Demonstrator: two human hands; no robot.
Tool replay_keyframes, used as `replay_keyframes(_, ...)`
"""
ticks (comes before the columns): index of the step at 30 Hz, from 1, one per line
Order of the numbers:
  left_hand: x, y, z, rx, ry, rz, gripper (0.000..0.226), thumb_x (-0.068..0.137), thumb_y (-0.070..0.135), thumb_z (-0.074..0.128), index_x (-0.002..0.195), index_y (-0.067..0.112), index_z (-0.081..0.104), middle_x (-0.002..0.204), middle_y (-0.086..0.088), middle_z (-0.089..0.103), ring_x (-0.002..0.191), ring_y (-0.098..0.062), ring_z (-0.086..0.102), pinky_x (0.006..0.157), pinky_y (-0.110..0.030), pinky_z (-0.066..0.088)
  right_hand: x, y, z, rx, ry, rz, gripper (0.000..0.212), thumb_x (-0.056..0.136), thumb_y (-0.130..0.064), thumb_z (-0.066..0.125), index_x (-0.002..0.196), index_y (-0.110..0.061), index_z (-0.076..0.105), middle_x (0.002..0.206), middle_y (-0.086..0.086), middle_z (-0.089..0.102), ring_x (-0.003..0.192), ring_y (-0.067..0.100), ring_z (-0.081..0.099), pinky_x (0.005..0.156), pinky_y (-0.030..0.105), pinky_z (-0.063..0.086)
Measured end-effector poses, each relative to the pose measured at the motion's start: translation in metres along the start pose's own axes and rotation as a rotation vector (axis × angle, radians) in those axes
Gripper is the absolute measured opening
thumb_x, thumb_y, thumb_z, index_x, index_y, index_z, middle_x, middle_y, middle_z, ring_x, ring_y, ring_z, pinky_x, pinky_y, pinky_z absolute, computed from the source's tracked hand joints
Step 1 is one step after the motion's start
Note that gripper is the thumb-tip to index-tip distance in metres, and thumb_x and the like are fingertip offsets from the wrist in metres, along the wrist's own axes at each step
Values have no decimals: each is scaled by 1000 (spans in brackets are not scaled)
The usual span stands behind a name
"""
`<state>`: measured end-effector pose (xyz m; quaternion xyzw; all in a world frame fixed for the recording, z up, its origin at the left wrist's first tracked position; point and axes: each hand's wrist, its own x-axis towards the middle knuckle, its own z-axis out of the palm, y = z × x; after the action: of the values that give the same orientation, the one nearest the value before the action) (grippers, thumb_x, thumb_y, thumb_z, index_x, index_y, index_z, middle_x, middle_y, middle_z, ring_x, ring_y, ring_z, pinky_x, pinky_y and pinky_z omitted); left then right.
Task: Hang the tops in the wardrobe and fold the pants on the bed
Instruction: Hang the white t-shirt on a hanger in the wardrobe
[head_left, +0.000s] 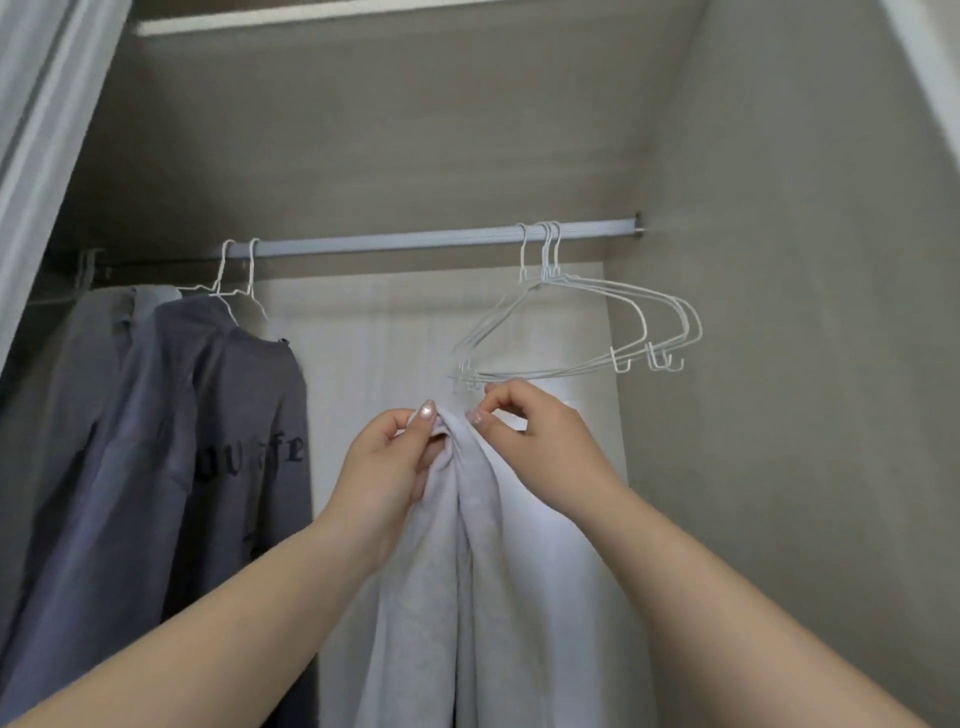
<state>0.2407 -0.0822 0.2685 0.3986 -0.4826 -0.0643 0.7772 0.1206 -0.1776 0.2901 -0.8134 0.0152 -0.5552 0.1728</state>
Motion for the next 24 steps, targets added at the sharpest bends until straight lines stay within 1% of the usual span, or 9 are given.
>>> replay_keyframes(1, 9, 0, 5, 9, 9, 4, 28, 94, 34, 57, 92, 7, 61, 99, -32, 64, 88, -30, 55, 89, -48, 44, 14, 4, -10, -136, 40, -37, 8, 87, -40, 61, 88, -32, 60, 108, -18, 61, 111, 7, 55, 88, 27, 44)
replay_keyframes(3, 29, 0, 14, 25, 21, 26, 26, 94, 33, 57, 88, 8, 60, 92, -25, 63, 86, -29, 54, 84, -46, 43, 43, 12, -31, -451, 119, -108, 19, 89, -40, 57, 103, -27, 61, 119, -6, 59, 113, 16, 52, 88, 30, 41)
replay_keyframes(6, 54, 2, 27, 60, 19, 55, 24, 94, 31, 57, 82, 10, 58, 86, -17, 61, 81, -25, 56, 78, -38, 44, 82, 24, -62, -888, 166, -154, 35, 92, -36, 54, 122, -18, 57, 136, 3, 48, 128, 23, 39, 100, 33, 33)
replay_keyframes(9, 79, 3, 37, 99, 8, 94, 24, 94, 30, 58, 78, 13, 58, 80, -11, 63, 74, -22, 57, 70, -30, 45, 110, 37, -88, -1261, 119, -95, 41, 91, -26, 54, 130, -12, 51, 149, 14, 32, 140, 27, 24, 113, 40, 18)
replay_keyframes(11, 91, 5, 42, 121, 11, 120, 24, 94, 30, 58, 77, 13, 59, 79, -9, 64, 72, -20, 58, 65, -29, 45, 118, 40, -101, -1411, 103, -22, 41, 90, -19, 54, 129, -12, 51, 144, 16, 36, 138, 29, 27, 111, 42, 21)
replay_keyframes(14, 106, 5, 45, 131, 19, 149, 24, 94, 30, 58, 78, 13, 59, 80, -10, 64, 74, -22, 58, 71, -31, 46, 125, 42, -117, -1511, 125, -23, 34, 87, -9, 50, 120, -13, 55, 124, 11, 53, 119, 29, 46, 96, 37, 33)
replay_keyframes(18, 118, 5, 44, 120, 27, 179, 23, 93, 30, 59, 78, 12, 59, 82, -10, 64, 77, -22, 59, 77, -35, 47, 130, 46, -119, -1558, 123, -106, 34, 79, -3, 57, 111, -14, 57, 110, 6, 61, 106, 28, 54, 79, 33, 33)
replay_keyframes(21, 123, 3, 39, 118, 30, 190, 22, 93, 29, 59, 81, 11, 59, 83, -10, 65, 75, -20, 60, 76, -34, 48, 137, 53, -111, -1445, 134, -57, 30, 86, -6, 52, 115, -12, 57, 110, 10, 59, 105, 30, 55, 71, 31, 34)
replay_keyframes(24, 125, 1, 33, 127, 32, 185, 23, 93, 30, 59, 80, 12, 60, 84, -10, 66, 76, -20, 62, 77, -35, 49, 142, 59, -101, -1422, 144, 16, 30, 89, -10, 52, 118, -10, 57, 118, 11, 51, 112, 29, 48, 74, 33, 38)
